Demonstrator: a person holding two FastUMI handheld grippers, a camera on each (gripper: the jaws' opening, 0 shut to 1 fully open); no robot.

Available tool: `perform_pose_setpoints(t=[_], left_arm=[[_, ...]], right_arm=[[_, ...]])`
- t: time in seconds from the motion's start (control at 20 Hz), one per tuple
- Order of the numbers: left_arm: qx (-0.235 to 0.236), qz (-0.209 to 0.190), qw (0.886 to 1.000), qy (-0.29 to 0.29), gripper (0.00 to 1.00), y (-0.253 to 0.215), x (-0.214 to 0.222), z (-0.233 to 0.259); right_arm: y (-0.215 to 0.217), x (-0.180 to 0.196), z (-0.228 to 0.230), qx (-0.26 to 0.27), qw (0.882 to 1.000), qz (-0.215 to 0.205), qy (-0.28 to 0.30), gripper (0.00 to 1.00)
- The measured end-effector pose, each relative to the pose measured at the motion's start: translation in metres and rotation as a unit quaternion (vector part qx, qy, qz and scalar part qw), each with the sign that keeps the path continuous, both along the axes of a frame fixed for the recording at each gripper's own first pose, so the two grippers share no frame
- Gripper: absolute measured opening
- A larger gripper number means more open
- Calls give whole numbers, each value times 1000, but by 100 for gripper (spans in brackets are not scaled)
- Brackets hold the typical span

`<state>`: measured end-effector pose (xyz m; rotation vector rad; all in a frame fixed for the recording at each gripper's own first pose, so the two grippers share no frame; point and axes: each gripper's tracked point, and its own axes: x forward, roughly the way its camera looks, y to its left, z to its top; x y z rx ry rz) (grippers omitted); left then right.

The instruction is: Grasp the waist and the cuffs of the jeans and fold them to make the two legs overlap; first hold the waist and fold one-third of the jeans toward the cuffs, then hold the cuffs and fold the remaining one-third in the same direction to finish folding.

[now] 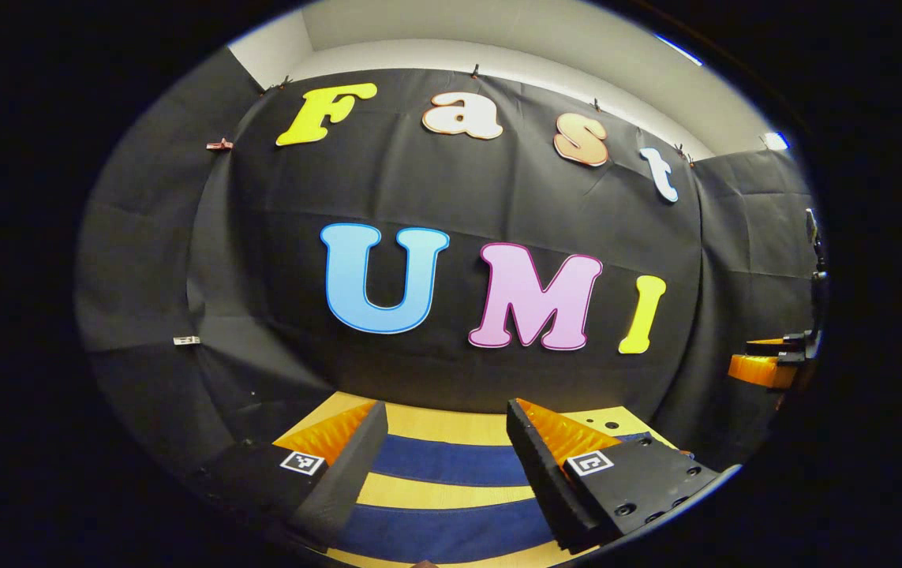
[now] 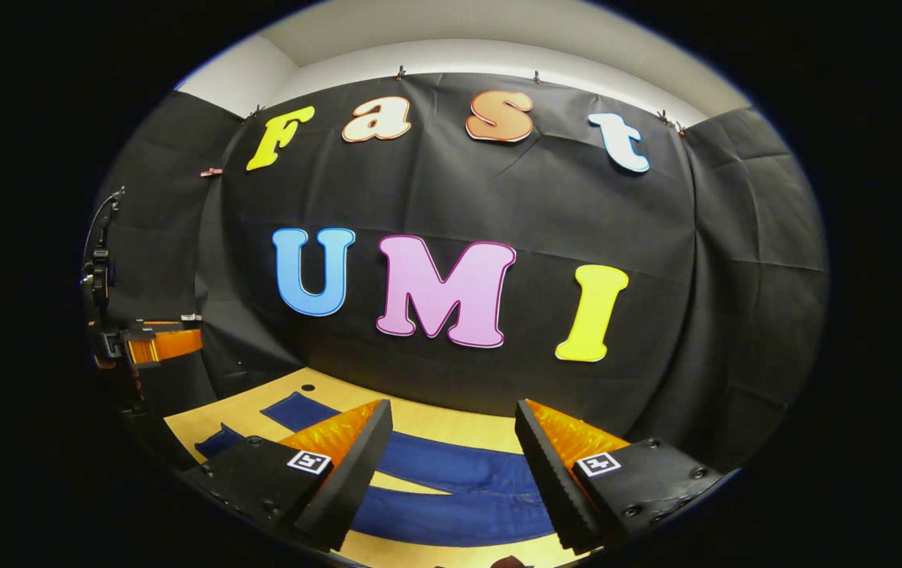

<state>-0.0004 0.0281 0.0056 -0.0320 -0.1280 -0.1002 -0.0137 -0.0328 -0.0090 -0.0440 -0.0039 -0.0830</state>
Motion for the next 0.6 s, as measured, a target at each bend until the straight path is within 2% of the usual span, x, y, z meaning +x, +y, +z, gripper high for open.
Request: perform_pose_setpoints(t=[0.15,0.3,0.5,0.6], left_arm=[[-6,11,1000,-24,96,19,-15,4],[24,12,999,-30,96,31,-18,-1],[44,0,999,19,96,53,-14,-47],[75,4,996,44,96,79,-11,-70]], right_arm=[[-4,-6,-1,1,1000,-10,-4,96],[-14,-9,-11,-10,1000,-12,12,96],[-45,-18,-42,-15,997,-38,62,94],[-66,-25,-67,-23,993,-59,96,96]])
